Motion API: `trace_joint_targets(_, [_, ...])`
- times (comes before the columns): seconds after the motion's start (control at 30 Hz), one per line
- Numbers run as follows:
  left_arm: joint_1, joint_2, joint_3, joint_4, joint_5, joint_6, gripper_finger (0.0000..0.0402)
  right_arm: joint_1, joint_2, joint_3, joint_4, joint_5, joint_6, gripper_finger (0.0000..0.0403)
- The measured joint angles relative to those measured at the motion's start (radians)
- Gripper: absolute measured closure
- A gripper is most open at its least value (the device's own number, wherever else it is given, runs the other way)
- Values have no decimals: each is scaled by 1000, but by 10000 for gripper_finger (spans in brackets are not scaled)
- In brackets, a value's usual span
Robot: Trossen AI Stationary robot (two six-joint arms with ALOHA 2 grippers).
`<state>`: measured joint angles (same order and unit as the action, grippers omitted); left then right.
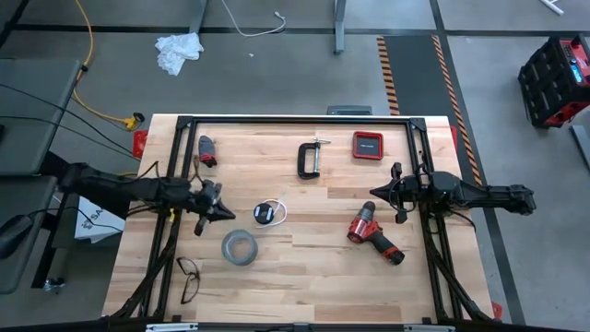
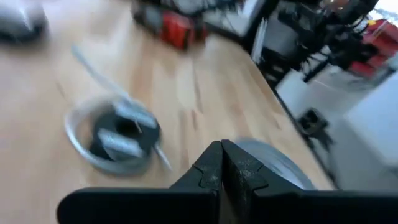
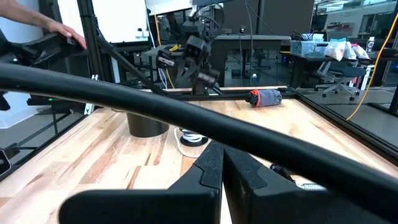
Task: Coil cords
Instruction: Return to Home Position
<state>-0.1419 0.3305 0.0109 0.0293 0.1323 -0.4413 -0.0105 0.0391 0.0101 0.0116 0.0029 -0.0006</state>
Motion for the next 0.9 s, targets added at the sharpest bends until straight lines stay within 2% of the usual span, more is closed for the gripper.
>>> trace_joint_targets(0.2, [-2, -167, 0, -19, -169, 341, 398, 0, 0, 0, 0, 0, 0, 402])
trace_joint_targets(0.37, [-1, -258, 0, -11, -222, 470, 398, 0, 0, 0, 0, 0, 0, 402])
trace_joint_targets(0.5, [13, -330, 1, -6, -223, 531, 398, 0, 0, 0, 0, 0, 0, 402])
trace_joint_targets(0.9, [32, -327, 0, -5, -240, 524, 398, 0, 1, 0, 0, 0, 0, 402])
